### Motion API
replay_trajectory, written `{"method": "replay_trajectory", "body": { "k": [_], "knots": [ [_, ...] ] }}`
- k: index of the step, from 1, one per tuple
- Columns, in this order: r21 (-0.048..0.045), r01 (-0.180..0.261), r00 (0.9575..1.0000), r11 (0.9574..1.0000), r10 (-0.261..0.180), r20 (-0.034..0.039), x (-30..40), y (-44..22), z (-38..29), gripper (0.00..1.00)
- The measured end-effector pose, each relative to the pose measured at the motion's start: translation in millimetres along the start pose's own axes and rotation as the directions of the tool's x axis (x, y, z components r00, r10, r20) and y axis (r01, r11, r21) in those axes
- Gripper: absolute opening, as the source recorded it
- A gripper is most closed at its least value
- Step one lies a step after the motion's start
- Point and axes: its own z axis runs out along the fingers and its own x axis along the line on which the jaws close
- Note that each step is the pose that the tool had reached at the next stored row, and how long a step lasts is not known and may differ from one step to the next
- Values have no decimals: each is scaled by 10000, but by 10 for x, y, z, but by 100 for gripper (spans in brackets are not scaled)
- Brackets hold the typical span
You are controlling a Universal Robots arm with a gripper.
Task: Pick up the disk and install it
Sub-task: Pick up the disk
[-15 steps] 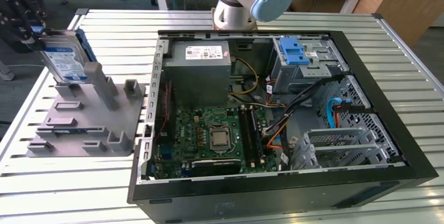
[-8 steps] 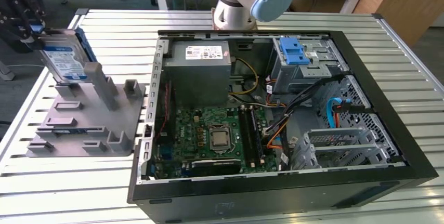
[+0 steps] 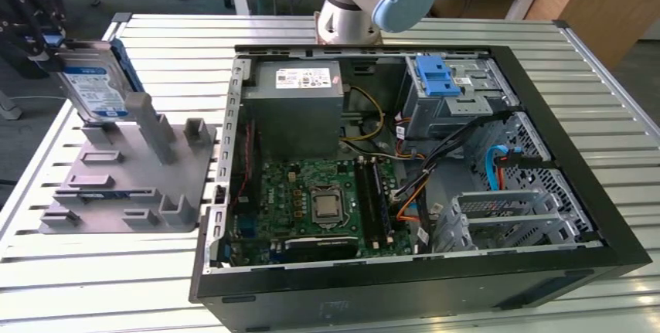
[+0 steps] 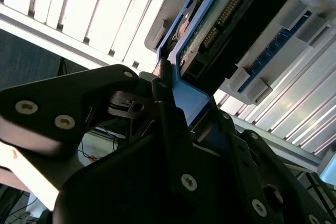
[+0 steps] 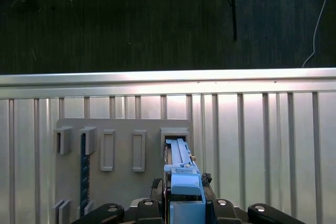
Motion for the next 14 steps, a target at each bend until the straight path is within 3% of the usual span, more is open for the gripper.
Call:
{"method": "replay_trajectory", "body": {
  "k": [14],
  "knots": [
    [-1, 0, 10000, 10000, 0, 0, 0, 0, -38, 36]
  ]
}}
